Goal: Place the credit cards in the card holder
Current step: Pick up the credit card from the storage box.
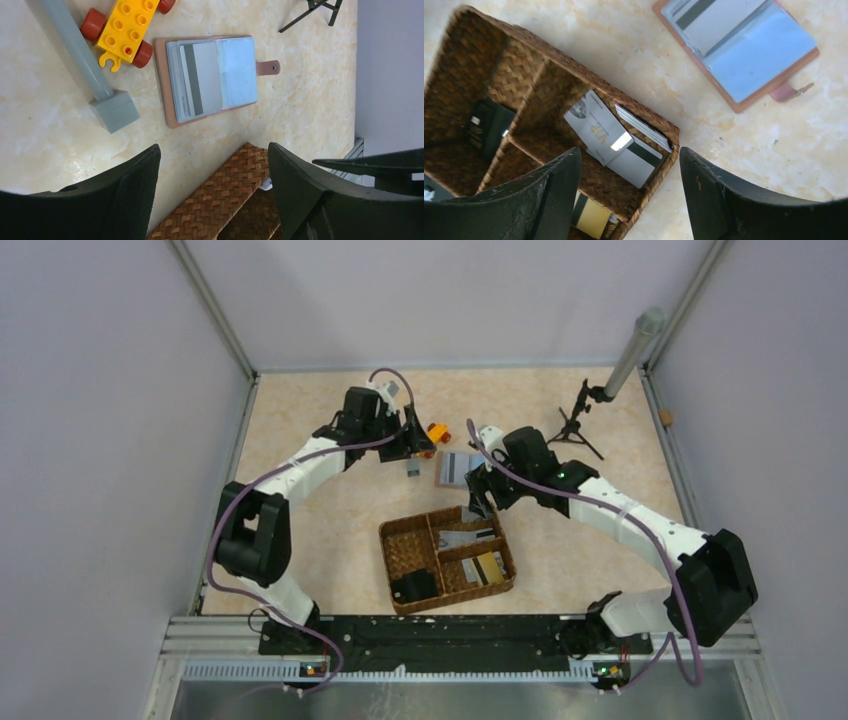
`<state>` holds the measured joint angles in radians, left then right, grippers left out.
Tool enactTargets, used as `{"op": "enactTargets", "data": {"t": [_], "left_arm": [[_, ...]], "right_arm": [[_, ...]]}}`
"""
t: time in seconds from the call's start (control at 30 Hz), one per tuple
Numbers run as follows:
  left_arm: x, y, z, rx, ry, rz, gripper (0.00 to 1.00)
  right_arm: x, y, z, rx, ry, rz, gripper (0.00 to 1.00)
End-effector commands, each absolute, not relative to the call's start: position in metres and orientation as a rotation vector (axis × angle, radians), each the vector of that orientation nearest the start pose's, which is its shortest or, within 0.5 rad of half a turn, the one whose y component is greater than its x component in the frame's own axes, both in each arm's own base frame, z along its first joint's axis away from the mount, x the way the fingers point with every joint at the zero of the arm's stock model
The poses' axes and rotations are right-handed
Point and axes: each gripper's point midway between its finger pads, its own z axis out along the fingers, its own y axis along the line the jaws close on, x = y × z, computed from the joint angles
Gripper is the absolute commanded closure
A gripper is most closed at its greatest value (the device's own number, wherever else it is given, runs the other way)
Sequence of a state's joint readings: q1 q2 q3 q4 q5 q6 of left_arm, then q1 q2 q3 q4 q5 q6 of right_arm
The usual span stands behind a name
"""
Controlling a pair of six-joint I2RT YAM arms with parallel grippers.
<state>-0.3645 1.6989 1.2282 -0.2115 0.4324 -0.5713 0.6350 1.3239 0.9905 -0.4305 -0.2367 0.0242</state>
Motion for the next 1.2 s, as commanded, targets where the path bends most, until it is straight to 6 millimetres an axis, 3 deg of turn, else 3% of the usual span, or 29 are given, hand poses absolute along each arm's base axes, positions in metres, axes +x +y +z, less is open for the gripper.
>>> {"op": "enactTargets", "data": {"t": [0.0, 0.33, 0.63, 0.8, 1.17], "left_arm": [[0.372, -0.243, 0.17, 0.044, 2.322, -1.001, 0.21], [0.364, -0.234, 0.174, 0.024, 2.316, -1.003, 0.2], [0.364, -0.23, 0.178, 0.02, 2.31, -1.014, 0.2], [0.364, -0.227, 0.176, 0.004, 2.313, -1.016, 0.2], [0.363, -0.227, 0.173, -0.006, 2.317, -1.049, 0.2]], "right_arm": [[0.257, 0.235, 0.143, -0.953, 2.199, 0.43, 0.29], [0.261, 0.234, 0.113, -1.081, 2.201, 0.189, 0.3], [0.283, 0.235, 0.096, -1.113, 2.17, -0.075, 0.33], [0.296, 0.23, 0.106, -1.062, 2.126, -0.19, 0.39], [0.298, 0.234, 0.133, -1.008, 2.056, -0.137, 0.58]]}}
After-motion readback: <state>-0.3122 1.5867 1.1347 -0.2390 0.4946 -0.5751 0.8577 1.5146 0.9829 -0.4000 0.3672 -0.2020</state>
